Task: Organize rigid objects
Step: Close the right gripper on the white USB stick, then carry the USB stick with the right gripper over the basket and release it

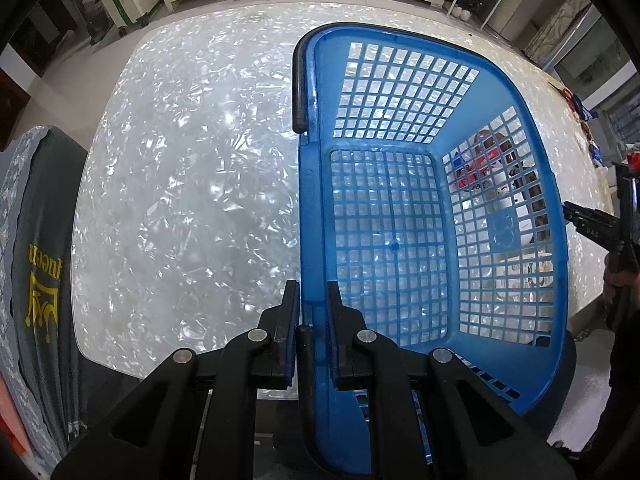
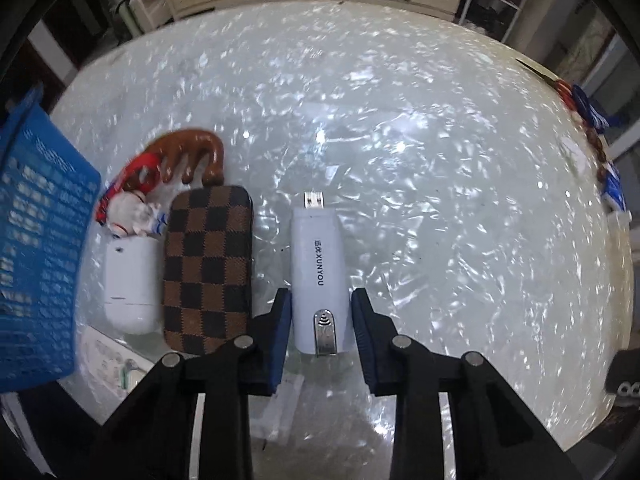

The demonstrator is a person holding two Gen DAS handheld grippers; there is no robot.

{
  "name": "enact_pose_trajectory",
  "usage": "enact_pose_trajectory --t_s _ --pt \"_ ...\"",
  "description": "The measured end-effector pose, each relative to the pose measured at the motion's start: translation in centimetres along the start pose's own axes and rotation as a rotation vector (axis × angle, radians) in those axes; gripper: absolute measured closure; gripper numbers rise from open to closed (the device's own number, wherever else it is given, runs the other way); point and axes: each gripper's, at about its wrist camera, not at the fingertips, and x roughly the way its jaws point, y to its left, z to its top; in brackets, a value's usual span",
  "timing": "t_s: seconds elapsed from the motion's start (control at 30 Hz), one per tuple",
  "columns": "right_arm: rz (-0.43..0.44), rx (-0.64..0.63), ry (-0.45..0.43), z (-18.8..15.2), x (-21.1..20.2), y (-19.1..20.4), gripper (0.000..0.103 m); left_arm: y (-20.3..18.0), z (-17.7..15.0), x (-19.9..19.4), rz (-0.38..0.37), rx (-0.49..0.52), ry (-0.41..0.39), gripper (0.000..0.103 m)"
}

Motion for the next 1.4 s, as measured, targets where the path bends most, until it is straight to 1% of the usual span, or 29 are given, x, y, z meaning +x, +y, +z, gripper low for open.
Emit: enact_pose_trajectory --t_s 0.13,0.23,0.37,0.5,0.6,0.73,0.87,0.97,1.13,1.4 --pt "0.002 0.014 -0.026 -0.5 -2.0 -0.4 0.075 -0.2 0.0 0.0 0.0 0.007 -0.002 0.089" --pt "0.019 0.029 -0.028 -1.2 -3.3 -0.4 0.075 -0.1 -0.1 -0.1 -0.004 0.011 -0.006 0.089" --pt "0.053 0.053 -0.008 -1.6 -3.5 -0.3 0.075 0.0 -0.1 -0.1 -0.008 0.017 -0.01 0.089" --pt "0.063 0.08 -0.002 -2.3 -3.6 -0.4 0.075 0.1 -0.2 -0.1 -0.014 0.019 -0.012 0.089" --pt "0.074 0.098 -0.024 -1.7 -4.6 -0.5 0.075 0.0 -0.2 -0.2 -0.017 0.023 -0.014 0.089" --pt "0.066 0.084 -0.058 -0.6 -7.3 -0.4 0.075 0.0 -0.2 -0.3 -0.02 0.024 -0.016 0.089" --pt "0.072 0.064 -0.106 -0.2 -10.4 0.0 0.075 0.0 -0.2 -0.3 -0.022 0.024 -0.018 0.089" --pt "0.085 0.037 -0.14 0.8 -12.3 0.9 0.075 0.0 -0.2 -0.3 -0.025 0.026 -0.02 0.089" --pt "0.111 -0.025 -0.186 1.7 -14.4 4.8 0.075 0.0 -0.3 -0.3 -0.022 0.028 -0.031 0.089" --pt "0.165 -0.133 -0.222 3.2 -15.6 11.5 0.075 0.1 -0.4 -0.3 -0.03 0.028 -0.046 0.089"
